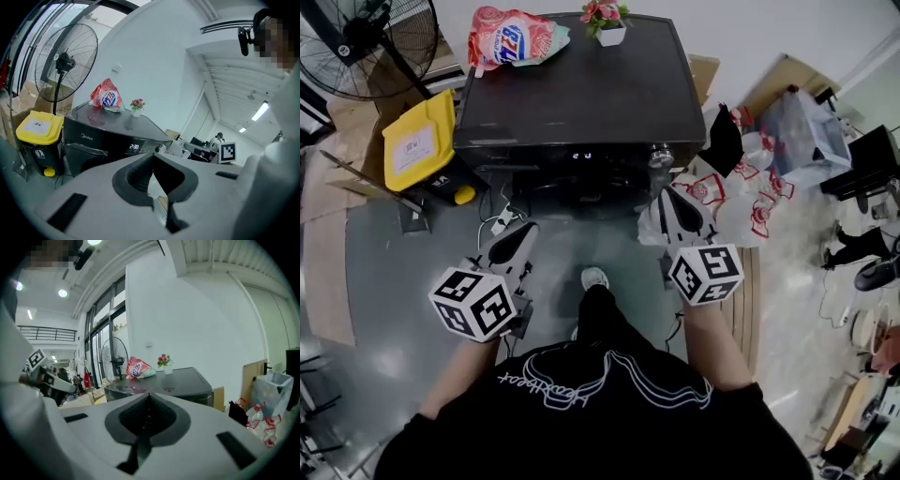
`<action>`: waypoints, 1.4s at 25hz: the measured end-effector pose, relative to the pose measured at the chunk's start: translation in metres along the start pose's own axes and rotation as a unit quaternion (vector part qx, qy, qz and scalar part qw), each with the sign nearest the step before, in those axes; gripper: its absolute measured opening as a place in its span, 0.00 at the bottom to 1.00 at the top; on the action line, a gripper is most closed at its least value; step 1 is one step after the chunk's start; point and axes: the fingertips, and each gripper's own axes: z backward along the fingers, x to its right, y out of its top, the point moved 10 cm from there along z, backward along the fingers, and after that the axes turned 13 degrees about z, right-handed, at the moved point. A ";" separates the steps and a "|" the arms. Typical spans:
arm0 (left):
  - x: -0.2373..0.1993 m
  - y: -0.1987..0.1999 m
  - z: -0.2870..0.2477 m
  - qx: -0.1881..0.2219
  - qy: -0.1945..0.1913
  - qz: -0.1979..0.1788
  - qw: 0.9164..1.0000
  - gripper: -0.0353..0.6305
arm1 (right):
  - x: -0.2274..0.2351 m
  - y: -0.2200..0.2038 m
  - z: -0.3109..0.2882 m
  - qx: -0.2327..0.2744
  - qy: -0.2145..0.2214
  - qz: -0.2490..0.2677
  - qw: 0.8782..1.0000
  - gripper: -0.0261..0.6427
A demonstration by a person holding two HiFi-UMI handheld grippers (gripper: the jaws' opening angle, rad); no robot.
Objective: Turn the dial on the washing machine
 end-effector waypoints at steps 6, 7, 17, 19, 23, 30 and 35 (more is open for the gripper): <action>0.030 0.001 0.026 0.008 -0.048 -0.020 0.999 0.06 | -0.043 0.030 0.049 0.032 0.086 -0.025 0.995 0.05; 0.035 0.001 0.030 0.009 -0.056 -0.024 0.998 0.06 | -0.050 0.034 0.056 0.037 0.101 -0.031 0.994 0.05; 0.068 -0.006 0.053 0.014 -0.119 -0.077 0.990 0.06 | -0.100 0.060 0.105 0.075 0.181 -0.014 0.981 0.05; 0.070 -0.008 0.055 0.016 -0.124 -0.084 0.989 0.06 | -0.105 0.059 0.107 0.079 0.187 -0.016 0.979 0.05; 0.075 -0.010 0.057 0.017 -0.135 -0.098 0.986 0.06 | -0.109 0.057 0.109 0.079 0.191 -0.017 0.978 0.05; 0.074 -0.009 0.053 0.015 -0.137 -0.095 0.986 0.06 | -0.105 0.052 0.103 0.076 0.190 -0.018 0.979 0.05; 0.079 -0.003 0.051 0.012 -0.134 -0.096 0.986 0.06 | -0.098 0.059 0.106 0.075 0.180 -0.013 0.981 0.05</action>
